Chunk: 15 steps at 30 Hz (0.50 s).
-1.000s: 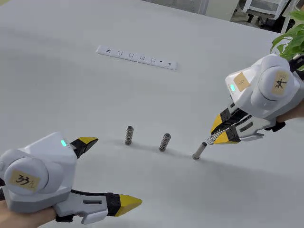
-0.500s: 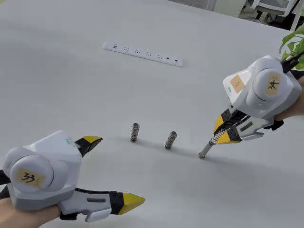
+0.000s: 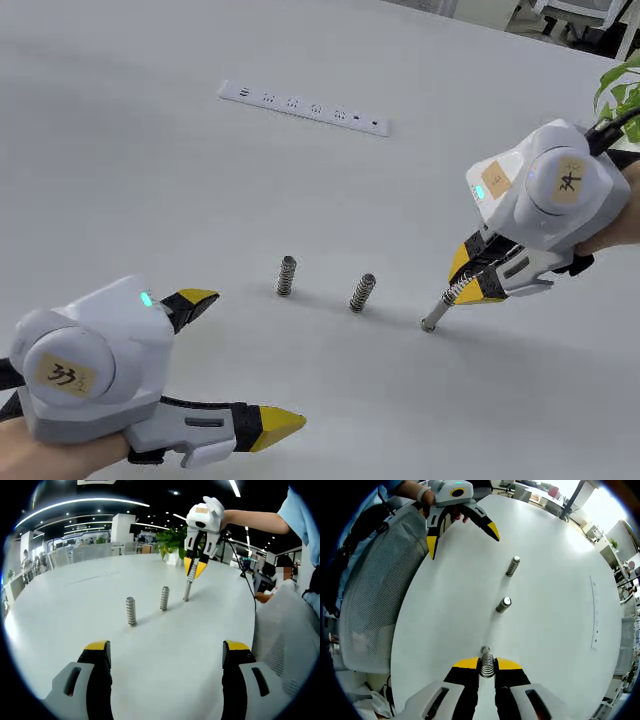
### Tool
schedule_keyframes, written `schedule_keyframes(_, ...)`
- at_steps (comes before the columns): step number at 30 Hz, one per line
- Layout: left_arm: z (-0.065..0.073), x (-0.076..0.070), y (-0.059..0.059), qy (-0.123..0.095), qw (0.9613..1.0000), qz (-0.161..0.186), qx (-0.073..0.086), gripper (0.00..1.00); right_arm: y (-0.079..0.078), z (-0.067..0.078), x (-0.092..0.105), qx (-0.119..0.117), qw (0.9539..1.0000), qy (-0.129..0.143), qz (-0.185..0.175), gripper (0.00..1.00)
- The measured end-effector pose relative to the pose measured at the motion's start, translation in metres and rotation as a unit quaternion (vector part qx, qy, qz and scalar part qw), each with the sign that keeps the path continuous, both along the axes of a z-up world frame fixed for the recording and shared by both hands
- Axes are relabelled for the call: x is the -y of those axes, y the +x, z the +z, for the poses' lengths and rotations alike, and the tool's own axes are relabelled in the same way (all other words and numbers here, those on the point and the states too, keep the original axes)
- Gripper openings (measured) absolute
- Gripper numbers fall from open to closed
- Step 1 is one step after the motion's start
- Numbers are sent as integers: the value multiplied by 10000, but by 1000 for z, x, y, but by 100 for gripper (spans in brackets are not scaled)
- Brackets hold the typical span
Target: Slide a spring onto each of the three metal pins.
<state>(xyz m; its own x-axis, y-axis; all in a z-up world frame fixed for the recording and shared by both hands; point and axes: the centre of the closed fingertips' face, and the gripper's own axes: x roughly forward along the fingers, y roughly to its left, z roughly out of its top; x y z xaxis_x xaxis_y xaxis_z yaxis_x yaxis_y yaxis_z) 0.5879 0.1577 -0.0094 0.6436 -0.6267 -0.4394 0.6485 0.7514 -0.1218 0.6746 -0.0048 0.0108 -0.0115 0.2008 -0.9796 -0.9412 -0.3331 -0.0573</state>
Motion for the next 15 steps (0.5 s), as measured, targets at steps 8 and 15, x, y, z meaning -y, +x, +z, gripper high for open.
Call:
schedule_keyframes(8,-1,-2,-1,14,10000,11,-29,90,1,-15,1,-1,9999,-127,26,8)
schedule_keyframes(15,-2,-5,-3,29,10000,30,-52,89,2,-28,-1,-8,9998,-185,50,8)
